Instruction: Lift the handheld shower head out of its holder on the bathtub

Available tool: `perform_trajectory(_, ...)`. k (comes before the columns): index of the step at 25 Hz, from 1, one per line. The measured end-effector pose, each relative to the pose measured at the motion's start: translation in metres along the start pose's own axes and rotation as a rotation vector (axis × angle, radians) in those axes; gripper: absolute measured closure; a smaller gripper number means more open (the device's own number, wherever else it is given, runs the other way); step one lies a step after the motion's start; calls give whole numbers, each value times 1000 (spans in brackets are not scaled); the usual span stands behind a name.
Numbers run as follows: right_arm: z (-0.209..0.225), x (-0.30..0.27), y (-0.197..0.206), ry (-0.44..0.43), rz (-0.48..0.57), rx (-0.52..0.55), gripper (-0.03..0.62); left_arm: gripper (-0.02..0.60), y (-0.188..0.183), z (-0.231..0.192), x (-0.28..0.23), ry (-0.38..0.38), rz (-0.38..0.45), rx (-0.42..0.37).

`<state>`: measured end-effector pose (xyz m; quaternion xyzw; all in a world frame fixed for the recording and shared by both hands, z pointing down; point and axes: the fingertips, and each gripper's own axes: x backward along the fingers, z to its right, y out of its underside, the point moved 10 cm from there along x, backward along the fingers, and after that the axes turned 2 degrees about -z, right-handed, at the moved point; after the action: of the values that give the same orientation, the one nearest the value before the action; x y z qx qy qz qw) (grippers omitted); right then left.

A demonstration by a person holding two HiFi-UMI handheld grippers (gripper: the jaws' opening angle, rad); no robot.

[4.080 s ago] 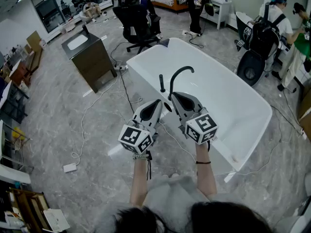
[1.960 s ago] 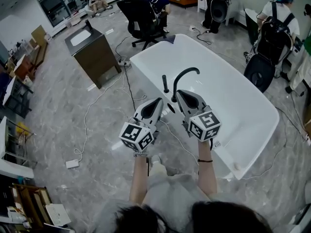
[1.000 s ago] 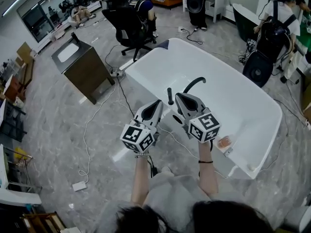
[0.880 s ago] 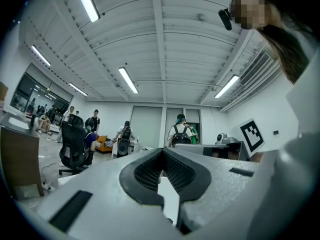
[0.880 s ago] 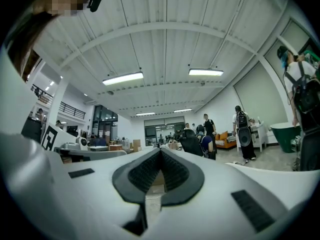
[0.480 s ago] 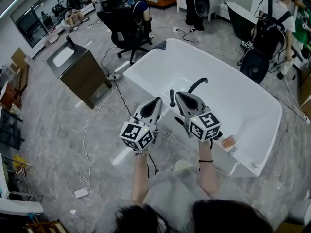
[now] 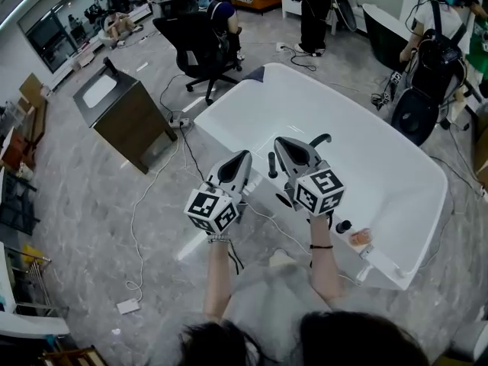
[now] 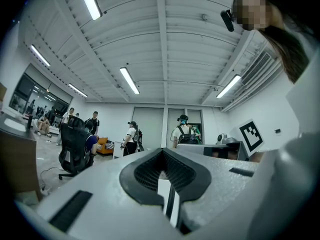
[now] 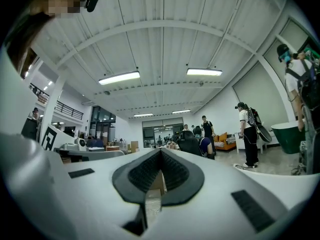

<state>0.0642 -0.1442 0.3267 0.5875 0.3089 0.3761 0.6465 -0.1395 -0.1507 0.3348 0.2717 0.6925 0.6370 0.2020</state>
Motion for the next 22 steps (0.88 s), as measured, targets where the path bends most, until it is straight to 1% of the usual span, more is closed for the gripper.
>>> perform_trajectory(3, 14, -12, -1, 8, -13, 19, 594, 577, 3, -12, -18, -13, -4, 13)
perform_trajectory(6, 26, -12, 4, 39, -31, 31, 594, 577, 13, -12, -30, -18, -11, 44)
perform_trajectory(9, 35, -12, 17, 71, -57, 23, 594, 577, 28, -13, -40, -12, -41, 70)
perform_trajectory(13, 48, -21, 33, 115, -84, -5, 594, 577, 42, -28, -51, 4, -84, 95)
perform_trajectory(19, 47, -39, 43, 192, -86, -20, 594, 577, 51, -57, -60, 59, -135, 105)
perform_trajectory(22, 44, -49, 50, 251, -81, -16, 594, 577, 55, -70, -66, 106, -161, 109)
